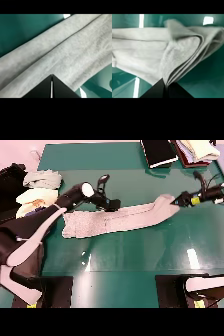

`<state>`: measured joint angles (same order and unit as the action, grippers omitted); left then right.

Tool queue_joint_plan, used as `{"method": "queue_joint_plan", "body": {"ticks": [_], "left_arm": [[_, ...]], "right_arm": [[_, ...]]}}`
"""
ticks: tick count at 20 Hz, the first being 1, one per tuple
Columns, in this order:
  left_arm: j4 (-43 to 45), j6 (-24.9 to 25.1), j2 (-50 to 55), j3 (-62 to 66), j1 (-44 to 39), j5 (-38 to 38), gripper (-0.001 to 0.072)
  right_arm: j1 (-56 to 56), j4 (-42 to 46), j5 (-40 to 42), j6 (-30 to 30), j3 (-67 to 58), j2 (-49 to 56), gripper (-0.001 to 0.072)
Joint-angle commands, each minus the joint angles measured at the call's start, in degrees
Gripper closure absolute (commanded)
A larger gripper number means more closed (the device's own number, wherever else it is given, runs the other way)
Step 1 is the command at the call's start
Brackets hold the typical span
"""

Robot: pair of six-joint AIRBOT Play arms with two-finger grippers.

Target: Fold the shirts.

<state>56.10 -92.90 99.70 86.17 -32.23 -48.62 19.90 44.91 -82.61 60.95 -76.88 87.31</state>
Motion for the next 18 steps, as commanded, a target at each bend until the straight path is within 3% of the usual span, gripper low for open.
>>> {"method": "queue_joint_plan", "body": {"ticks": [1,13,18], "left_arm": [[-0.94,-0.09,5.35,3.85,-2.32,0.57,0.0689],[5.35,-0.13,6.45,3.89,-2.71,-1.57,0.0689],[12.9,-0.28,-3.32,3.91,6.16,-6.45,0.0689]], "right_arm": [[-6.14,-0.42,-1.36,5.09,-6.51,-7.13,0.0702],[-29.57,-0.44,6.21,13.6,-15.74,-11.96,0.0701],[-40.37,-0.46,14.21,13.64,-15.76,-11.67,0.0701]]}}
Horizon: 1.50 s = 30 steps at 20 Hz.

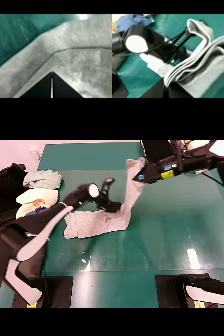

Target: Fold the shirts.

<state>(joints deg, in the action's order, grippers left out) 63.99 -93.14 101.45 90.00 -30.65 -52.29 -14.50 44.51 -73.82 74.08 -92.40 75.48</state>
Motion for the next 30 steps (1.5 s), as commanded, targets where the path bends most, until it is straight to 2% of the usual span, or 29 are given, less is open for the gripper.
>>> {"method": "queue_joint_plan", "body": {"ticks": [1,5,6,7,8,9,11,13,17,20,22,26,30], "left_arm": [[6.71,-0.02,-8.81,0.07,8.02,-3.98,0.0688],[12.48,0.15,-24.02,0.07,21.84,-5.73,0.0688],[13.62,0.15,-27.3,0.07,24.63,-5.6,0.0688],[13.9,0.15,-29.75,0.07,26.84,-5.66,0.0688],[13.88,0.15,-31.8,0.07,28.81,-5.66,0.0688],[13.88,0.17,-32.96,0.07,30.03,-5.68,0.0688],[13.81,0.15,-33.9,0.07,31.06,-6.4,0.0688],[12.92,0.17,-33.88,-0.28,31.04,-7.78,0.0688],[11.91,0.42,-33.81,-0.42,27.96,-6.84,0.0688],[11.89,1.68,-33.59,-0.42,23.69,-6.84,0.0688],[11.91,1.73,-32.96,-0.42,21.66,-6.86,0.0688],[11.65,2.12,-30.86,-0.44,19.69,-6.95,0.0688],[11.39,2.14,-29.22,-0.42,17.68,-6.91,0.0688]], "right_arm": [[-8.61,-0.72,7.61,0.5,-0.22,0.7,0.0701],[-21.53,-6.38,18.6,-0.76,-0.24,8.72,0.07],[-25.03,-9.62,22.49,-3.17,-0.24,11.8,0.0699],[-28.17,-13.22,25.92,-7.78,-0.55,14.93,0.0646],[-30.36,-15.23,27.1,-10.43,-2.01,17.79,0.0421],[-31.71,-14.82,26.71,-10.6,-4.44,20.24,0.0266],[-31.47,-12.61,23.67,-10.05,-8.52,22.38,0.0265],[-28.22,-6.54,18.67,-8.79,-8.68,21.62,0.0325],[-16.31,2.27,15.06,-4.57,4.04,15.43,0.0331],[-5.22,2.21,14.75,-2.95,18.1,10.86,0.0324],[1.2,1.9,14.73,-1.81,25.14,10.45,0.0115],[5.38,-5.6,14.91,-2.21,30.1,15.37,0.0117],[0.02,-13.94,15.52,-3.85,25.94,22.99,0.0119]]}}
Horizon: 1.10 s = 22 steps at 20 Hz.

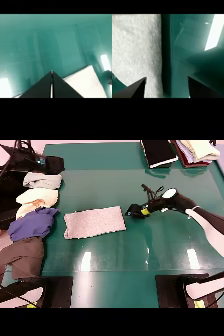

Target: Fold the shirts.

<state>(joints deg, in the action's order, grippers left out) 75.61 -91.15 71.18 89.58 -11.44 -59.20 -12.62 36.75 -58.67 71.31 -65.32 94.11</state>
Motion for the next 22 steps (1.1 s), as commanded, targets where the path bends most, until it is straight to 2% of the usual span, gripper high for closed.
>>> {"method": "queue_joint_plan", "body": {"ticks": [1,2,3,4,8,9,14,17,22], "left_arm": [[-0.24,0.17,1.27,0.0,-2.25,0.07,0.0688],[-0.24,0.17,1.44,0.0,-2.93,0.07,0.0687],[-0.24,0.15,1.62,0.0,-3.58,0.0,0.0688],[-0.24,0.15,1.64,0.0,-4.15,0.07,0.0688],[-0.24,0.13,1.64,0.0,-6.54,0.0,0.0688],[-0.24,0.13,1.64,0.0,-7.06,0.04,0.0688],[-0.22,0.11,1.64,0.0,-10.03,-0.02,0.0688],[-1.64,0.09,1.62,0.0,-10.34,0.07,0.0687],[-1.75,-0.63,1.62,0.0,-10.34,0.09,0.0688]], "right_arm": [[-3.76,-8.33,0.37,-1.07,-3.52,6.71,0.012],[-5.53,-10.27,0.07,-1.11,-5.95,8.94,0.0138],[-7.43,-11.34,-0.35,-1.29,-8.9,11.41,0.0197],[-9.09,-11.37,-0.57,-1.49,-11.5,13.44,0.0213],[-11.87,-11.1,-1.25,-1.57,-19.06,16.68,0.0678],[-10.99,-10.45,-0.72,-1.57,-19.58,15.69,0.07],[0.57,1.18,1.68,-0.83,-13.22,2.45,0.0701],[13.84,6.69,2.8,-0.79,-5.64,-8.2,0.0701],[42.1,16.48,3.15,-0.7,2.58,-23.06,0.07]]}}
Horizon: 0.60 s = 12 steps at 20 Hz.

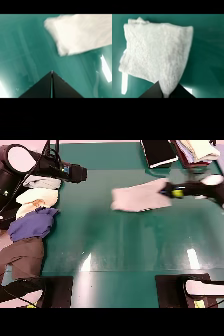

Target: Fold the shirts.

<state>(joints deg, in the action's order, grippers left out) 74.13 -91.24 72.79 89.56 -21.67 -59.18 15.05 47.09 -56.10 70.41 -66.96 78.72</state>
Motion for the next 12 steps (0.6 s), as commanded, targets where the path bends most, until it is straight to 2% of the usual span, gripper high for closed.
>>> {"method": "queue_joint_plan", "body": {"ticks": [1,4,6,9,12], "left_arm": [[-0.39,-1.51,0.0,0.02,-0.11,0.07,0.0688],[-0.85,-1.99,0.0,0.02,-0.11,1.01,0.0688],[-1.03,-1.99,0.0,0.02,-0.11,1.62,0.0688],[-1.03,-1.95,0.0,0.02,-0.11,1.55,0.0688],[-1.03,-1.92,0.0,0.02,-0.11,1.6,0.0688]], "right_arm": [[20.04,6.71,0.92,0.2,5.53,-9.6,0.07],[35.01,7.13,0.79,0.15,8.76,-12.68,0.07],[40.98,7.13,0.92,0.13,11.15,-13.49,0.0701],[44.19,7.13,0.28,0.17,14.05,-13.9,0.0701],[42.03,7.74,-3.02,0.17,16.09,-13.97,0.0701]]}}
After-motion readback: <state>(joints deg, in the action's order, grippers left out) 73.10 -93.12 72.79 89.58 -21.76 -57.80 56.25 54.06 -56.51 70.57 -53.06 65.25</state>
